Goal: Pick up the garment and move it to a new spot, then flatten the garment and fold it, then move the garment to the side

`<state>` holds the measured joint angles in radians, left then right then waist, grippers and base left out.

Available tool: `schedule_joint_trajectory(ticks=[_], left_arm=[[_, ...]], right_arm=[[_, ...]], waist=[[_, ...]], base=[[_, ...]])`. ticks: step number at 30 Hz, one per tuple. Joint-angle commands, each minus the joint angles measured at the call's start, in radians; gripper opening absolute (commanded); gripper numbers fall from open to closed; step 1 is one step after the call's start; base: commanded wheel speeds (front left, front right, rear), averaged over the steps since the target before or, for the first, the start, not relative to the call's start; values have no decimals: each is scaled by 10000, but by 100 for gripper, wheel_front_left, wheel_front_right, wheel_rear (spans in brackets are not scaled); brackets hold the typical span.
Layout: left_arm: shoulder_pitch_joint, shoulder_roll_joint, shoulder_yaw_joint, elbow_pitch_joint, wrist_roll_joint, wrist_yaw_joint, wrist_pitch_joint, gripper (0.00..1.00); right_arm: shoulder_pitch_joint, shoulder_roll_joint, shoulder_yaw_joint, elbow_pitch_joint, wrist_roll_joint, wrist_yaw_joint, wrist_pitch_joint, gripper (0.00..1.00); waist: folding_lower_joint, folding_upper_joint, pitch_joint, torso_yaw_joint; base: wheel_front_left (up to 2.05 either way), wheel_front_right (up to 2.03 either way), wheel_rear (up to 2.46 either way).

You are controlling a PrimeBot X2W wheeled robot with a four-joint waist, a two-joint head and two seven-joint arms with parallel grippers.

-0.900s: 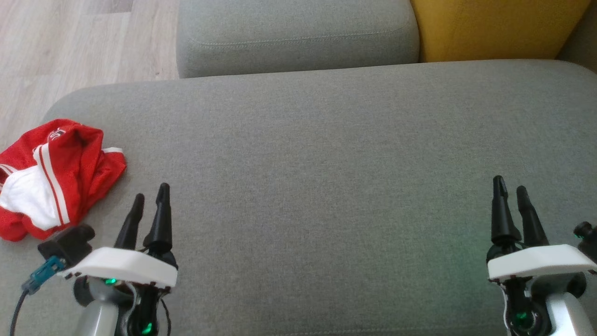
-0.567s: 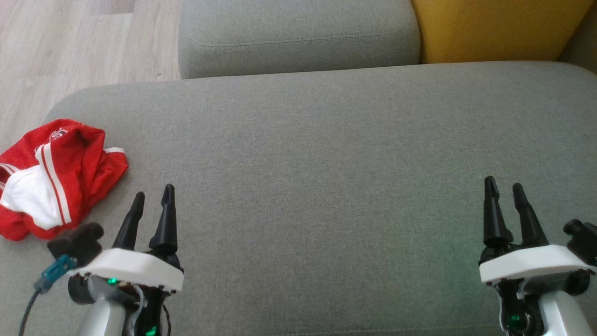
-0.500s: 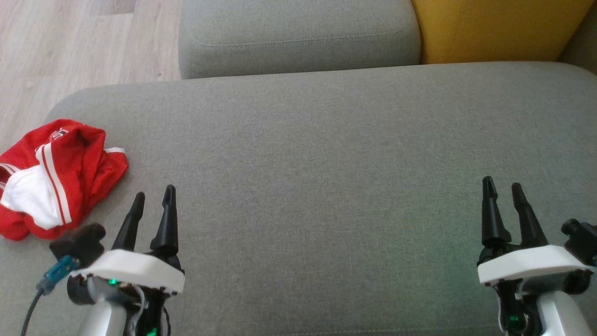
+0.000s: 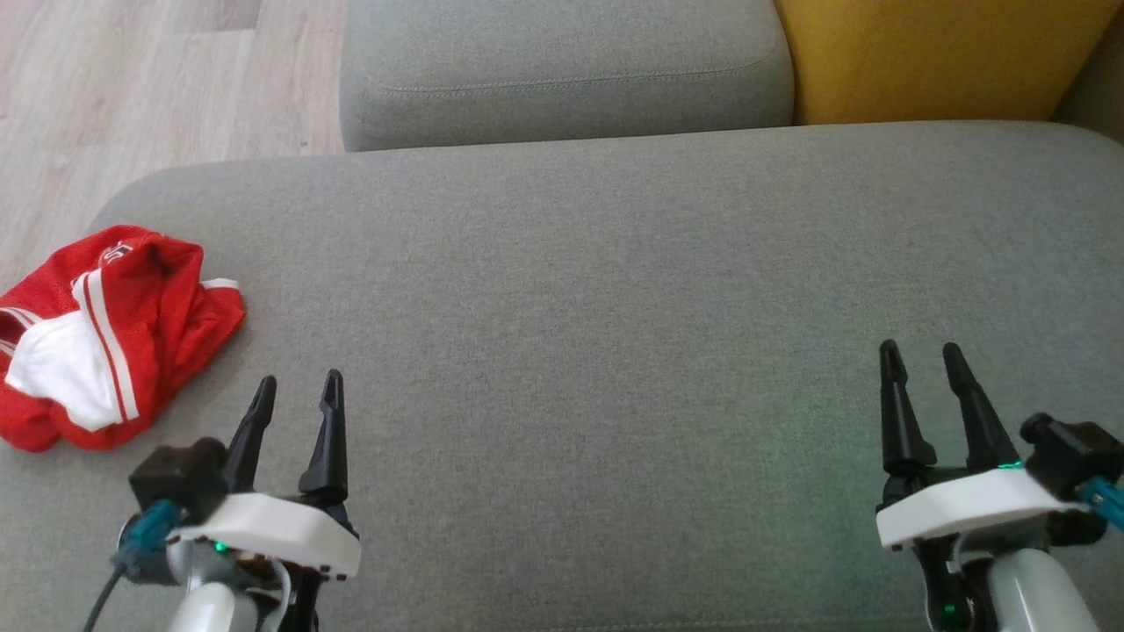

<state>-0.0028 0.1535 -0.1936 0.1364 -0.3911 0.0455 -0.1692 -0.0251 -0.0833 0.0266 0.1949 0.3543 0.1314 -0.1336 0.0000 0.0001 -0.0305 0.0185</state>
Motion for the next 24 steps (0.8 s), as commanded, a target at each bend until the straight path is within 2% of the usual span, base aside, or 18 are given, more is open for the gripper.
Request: schedule_joint_trajectory(ticks=[1,13,24], left_arm=[[-330,209,161,-375,350,114,-147,100],[-281,288,-17,-363,1704,357,-497,100],[-226,174,12,-50,2531,284,-790,100]], right_arm=[[-133,-215,247,-326,-366,-6,-153,100],[-9,-145,387,-268,-1691,-7,-376,100],[44,10,308,-266,-2487,-7,-571,100]], waist=[[0,-1,0,8],[0,-1,-38,40],[0,-1,-65,61]], base=[[0,0,0],[0,0,0],[0,0,0]])
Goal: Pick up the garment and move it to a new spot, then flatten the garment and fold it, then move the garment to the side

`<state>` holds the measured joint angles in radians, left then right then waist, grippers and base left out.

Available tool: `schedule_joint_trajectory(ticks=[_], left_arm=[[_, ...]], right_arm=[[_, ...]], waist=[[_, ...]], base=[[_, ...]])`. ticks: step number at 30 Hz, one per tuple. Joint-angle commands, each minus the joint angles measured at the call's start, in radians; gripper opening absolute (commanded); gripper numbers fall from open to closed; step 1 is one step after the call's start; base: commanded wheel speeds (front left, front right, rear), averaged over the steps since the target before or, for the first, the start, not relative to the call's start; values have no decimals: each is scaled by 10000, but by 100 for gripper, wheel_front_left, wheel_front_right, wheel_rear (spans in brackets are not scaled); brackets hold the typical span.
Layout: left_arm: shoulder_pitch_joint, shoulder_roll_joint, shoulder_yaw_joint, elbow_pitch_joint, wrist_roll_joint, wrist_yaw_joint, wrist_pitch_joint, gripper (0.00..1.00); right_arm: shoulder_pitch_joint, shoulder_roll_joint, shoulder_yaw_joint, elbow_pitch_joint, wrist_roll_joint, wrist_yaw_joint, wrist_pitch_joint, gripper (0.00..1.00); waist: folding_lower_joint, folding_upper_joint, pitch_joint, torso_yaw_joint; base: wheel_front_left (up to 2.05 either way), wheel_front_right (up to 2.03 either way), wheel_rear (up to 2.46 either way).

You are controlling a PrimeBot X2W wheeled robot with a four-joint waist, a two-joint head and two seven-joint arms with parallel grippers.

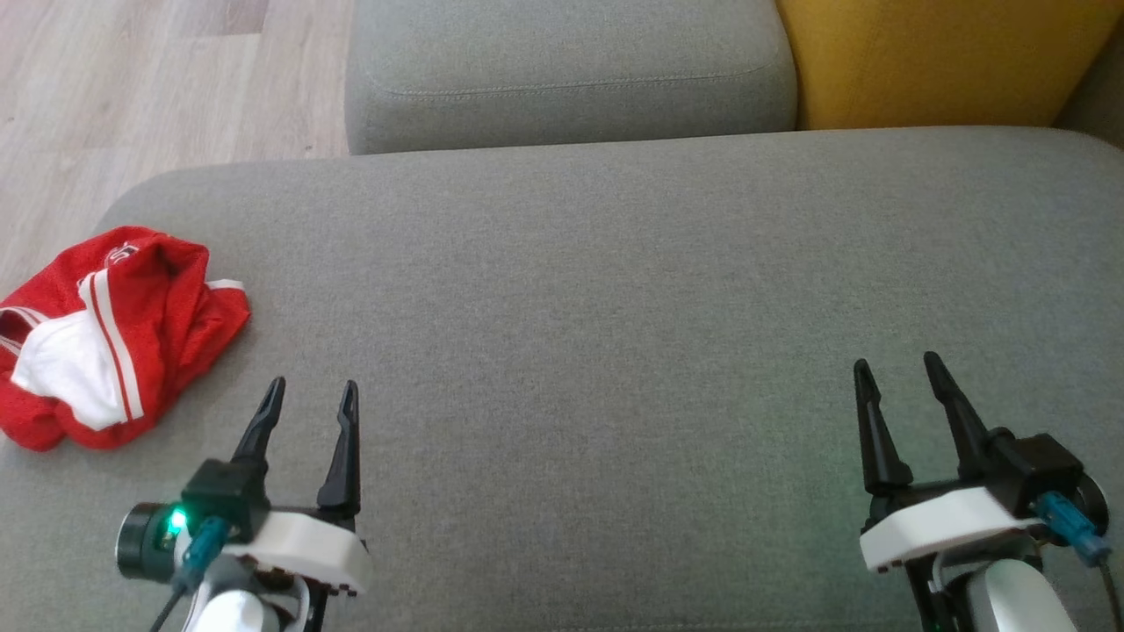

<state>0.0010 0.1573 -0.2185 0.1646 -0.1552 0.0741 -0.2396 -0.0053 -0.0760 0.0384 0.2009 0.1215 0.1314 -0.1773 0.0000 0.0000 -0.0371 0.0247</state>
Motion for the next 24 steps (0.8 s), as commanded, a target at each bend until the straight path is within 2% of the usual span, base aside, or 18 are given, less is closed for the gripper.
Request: schedule_joint_trajectory(ticks=[1,5,15,24], left_arm=[[-259,112,274,-298,250,-12,-116,100],[-240,6,369,-84,482,-66,-222,100],[-287,-280,812,563,63,-335,-222,100],[-334,-373,1000,810,49,-429,-222,100]], right_arm=[[-149,-48,181,-323,-226,-7,-150,100],[-111,20,95,-328,-457,-7,-186,100],[-82,159,-198,-226,289,-7,70,100],[-113,175,-227,-217,189,-7,104,100]], waist=[[0,0,-3,2],[0,0,-25,9],[0,0,-26,5],[0,0,-13,2]], base=[[0,0,0],[0,0,0],[0,0,0],[0,0,0]])
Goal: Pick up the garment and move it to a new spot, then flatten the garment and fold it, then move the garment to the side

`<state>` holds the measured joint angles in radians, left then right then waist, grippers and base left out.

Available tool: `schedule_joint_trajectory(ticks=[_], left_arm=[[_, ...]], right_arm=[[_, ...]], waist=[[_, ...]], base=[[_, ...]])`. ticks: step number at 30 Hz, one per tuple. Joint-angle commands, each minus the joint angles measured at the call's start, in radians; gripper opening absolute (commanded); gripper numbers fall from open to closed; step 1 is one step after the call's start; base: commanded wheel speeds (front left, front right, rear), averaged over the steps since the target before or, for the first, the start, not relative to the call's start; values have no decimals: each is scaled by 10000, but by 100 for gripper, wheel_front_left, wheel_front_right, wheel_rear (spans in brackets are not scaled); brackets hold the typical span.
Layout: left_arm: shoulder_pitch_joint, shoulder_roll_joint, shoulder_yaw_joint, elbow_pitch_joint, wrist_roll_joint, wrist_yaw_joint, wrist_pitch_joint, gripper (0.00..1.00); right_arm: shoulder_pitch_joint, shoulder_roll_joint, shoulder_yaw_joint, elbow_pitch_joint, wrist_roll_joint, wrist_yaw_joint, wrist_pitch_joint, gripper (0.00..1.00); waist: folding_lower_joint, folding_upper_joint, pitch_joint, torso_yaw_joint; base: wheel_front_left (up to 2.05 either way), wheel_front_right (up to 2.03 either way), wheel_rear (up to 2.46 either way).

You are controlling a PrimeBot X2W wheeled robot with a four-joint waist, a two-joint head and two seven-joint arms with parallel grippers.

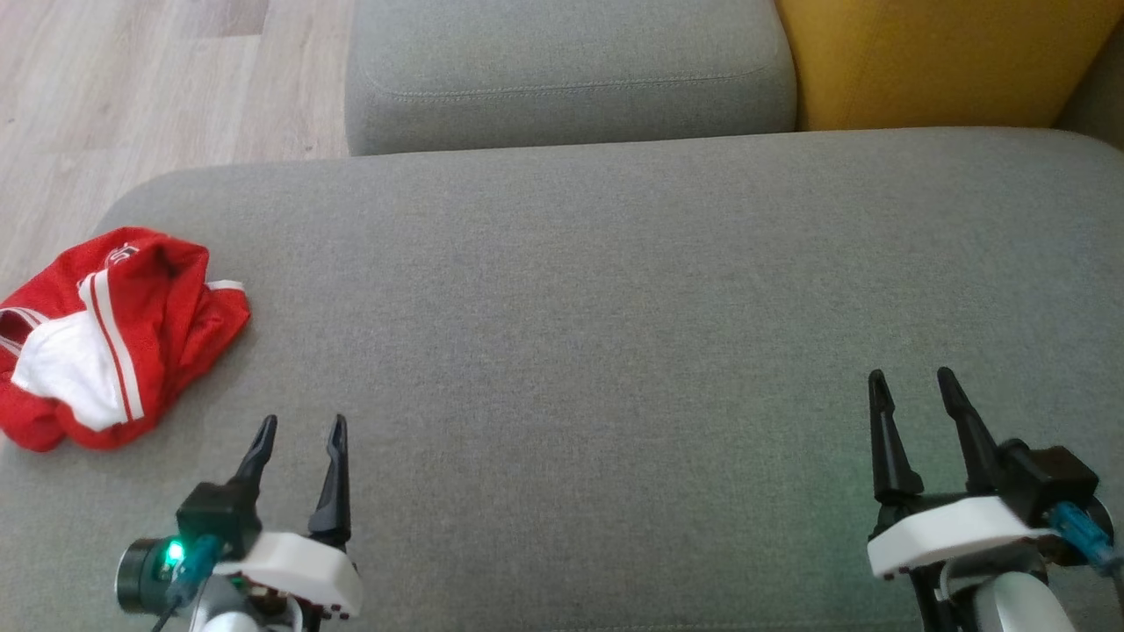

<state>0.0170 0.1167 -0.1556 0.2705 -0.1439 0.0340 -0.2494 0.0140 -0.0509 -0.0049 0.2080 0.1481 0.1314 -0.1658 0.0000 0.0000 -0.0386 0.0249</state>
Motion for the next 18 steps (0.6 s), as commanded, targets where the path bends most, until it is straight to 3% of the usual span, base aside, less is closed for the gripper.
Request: schedule_joint_trajectory(ticks=[1,18], left_arm=[[-498,24,388,-236,-59,-33,-124,100],[-596,-73,543,-163,152,-86,-124,100]], right_arm=[[-307,-75,204,-290,-94,-7,-12,100],[-291,-56,86,-384,-353,-7,41,100]], waist=[[0,0,2,-1],[0,0,44,138]], base=[[0,0,0],[0,0,0]])
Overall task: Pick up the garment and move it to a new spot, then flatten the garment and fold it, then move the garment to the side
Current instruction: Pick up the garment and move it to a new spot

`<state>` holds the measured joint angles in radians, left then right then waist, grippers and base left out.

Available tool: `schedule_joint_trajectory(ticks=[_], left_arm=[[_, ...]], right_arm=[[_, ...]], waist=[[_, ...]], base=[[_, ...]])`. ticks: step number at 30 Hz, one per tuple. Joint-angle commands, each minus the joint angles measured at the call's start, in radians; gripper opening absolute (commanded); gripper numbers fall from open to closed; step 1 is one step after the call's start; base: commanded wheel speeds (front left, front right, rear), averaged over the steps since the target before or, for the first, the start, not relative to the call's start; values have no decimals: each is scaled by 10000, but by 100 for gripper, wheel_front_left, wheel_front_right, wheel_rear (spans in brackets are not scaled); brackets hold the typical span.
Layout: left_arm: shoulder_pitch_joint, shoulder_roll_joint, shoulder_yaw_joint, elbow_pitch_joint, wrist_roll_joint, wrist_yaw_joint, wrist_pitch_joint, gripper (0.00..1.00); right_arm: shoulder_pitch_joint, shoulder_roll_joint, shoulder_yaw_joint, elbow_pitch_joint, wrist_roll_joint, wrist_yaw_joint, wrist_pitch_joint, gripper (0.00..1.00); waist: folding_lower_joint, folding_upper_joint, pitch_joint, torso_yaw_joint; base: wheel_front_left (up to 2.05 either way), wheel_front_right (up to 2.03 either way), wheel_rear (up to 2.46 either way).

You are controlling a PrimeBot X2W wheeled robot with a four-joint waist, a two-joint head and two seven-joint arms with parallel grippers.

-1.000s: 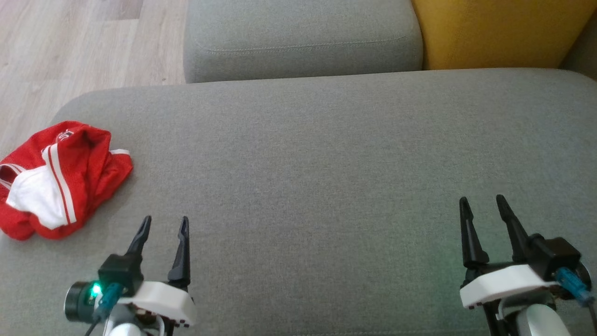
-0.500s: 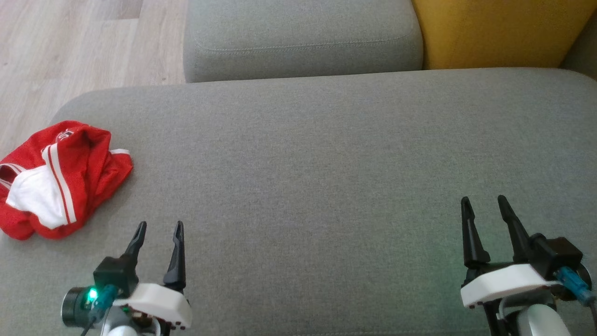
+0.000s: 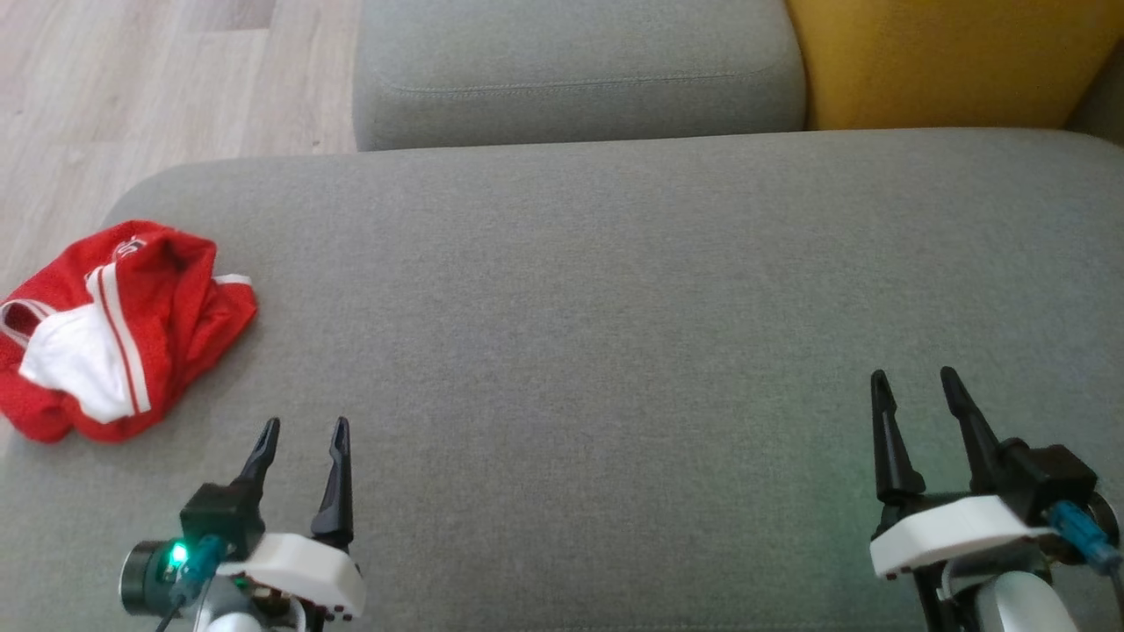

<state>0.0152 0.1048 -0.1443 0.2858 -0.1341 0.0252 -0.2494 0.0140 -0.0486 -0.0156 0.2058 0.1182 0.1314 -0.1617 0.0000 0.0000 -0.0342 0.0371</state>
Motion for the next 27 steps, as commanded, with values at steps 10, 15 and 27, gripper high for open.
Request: schedule_joint_trajectory(ticks=[10,15,27], left_arm=[[-915,144,758,-512,117,49,-124,100],[-1091,289,997,-660,130,71,-124,100],[-1131,475,1421,-719,81,107,-124,100]], right_arm=[[-193,-57,267,-1103,-413,-7,305,100],[-180,-45,395,-1477,-529,-7,514,100],[-105,-27,728,-1995,-657,-7,752,100]], waist=[[0,0,75,1150],[0,0,122,1991],[0,0,217,3644]], base=[[0,0,0],[0,0,0],[0,0,0]])
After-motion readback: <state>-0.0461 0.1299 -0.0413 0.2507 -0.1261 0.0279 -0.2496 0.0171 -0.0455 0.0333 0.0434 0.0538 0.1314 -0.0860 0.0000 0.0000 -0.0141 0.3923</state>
